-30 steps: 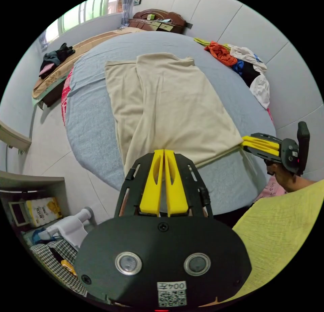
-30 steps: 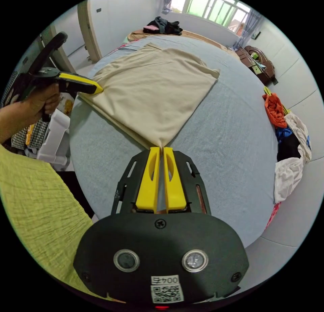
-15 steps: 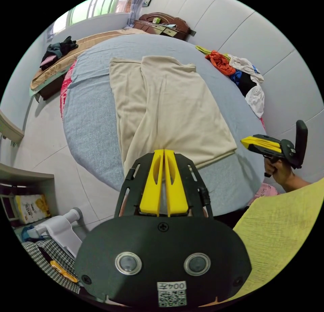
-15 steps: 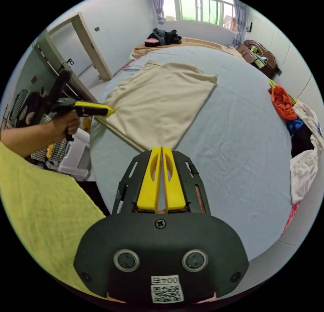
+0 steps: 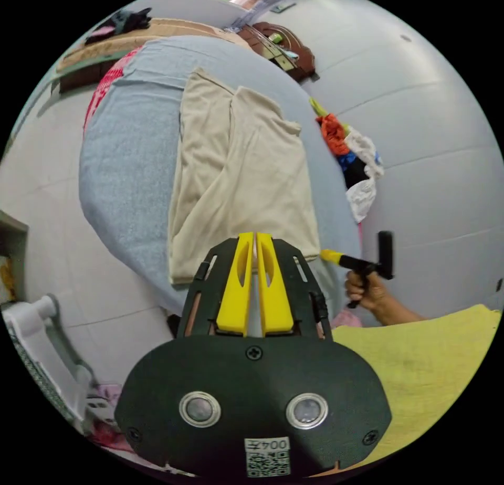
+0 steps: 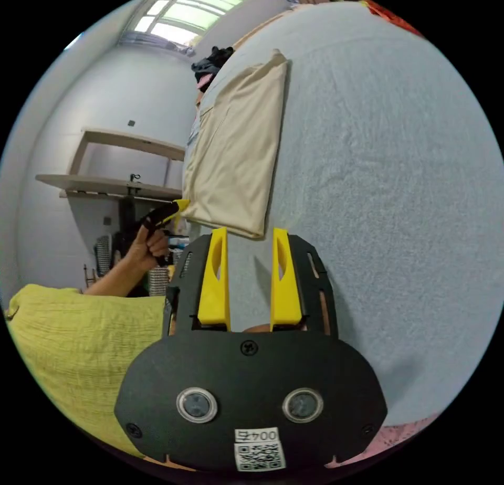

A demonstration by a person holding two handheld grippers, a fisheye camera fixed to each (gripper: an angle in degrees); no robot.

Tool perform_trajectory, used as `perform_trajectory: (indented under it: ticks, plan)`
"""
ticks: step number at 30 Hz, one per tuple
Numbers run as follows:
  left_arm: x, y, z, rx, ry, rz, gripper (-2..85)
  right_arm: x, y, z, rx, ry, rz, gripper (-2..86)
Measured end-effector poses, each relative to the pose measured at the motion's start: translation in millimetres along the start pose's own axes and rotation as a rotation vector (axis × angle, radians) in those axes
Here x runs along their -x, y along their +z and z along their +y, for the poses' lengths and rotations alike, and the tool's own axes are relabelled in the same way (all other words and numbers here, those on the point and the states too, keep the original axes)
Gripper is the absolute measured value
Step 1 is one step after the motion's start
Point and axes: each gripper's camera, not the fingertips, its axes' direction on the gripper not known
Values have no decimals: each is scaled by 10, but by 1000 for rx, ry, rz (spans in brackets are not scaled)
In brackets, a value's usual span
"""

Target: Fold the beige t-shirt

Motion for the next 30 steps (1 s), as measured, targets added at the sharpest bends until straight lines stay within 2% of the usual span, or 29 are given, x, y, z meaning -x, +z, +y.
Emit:
perform_trajectory:
  ticks: [3, 9, 12, 14, 22, 25, 27, 29, 30]
  plan:
    - [274, -146, 153, -46, -149, 171, 52, -353, -102, 17, -13, 37, -50, 108]
    - [680, -119, 418, -65, -372, 389, 84, -1007, -177, -18, -37, 136, -220, 100]
    - [772, -51, 440, -48, -421, 436, 99, -1216, -132, -84, -27, 154, -266, 84]
    - [798, -17, 438, -37, -435, 428, 115, -1279, -123, -141, -7, 144, -255, 42]
    - [820, 238, 379, -119, -509, 553, 190, -1130, -432, -336, -38, 61, -362, 29]
    - [871, 307, 333, -216, -535, 604, 179, -1167, -434, -422, -21, 38, -375, 30]
    - [911, 267, 287, -282, -517, 579, 131, -1225, -401, -460, 0, 27, -363, 31]
    - [899, 197, 255, -277, -496, 515, 54, -1370, -361, -501, 16, 23, -380, 35]
    - [871, 159, 239, -273, -479, 517, 49, -1426, -351, -516, 19, 30, -395, 37]
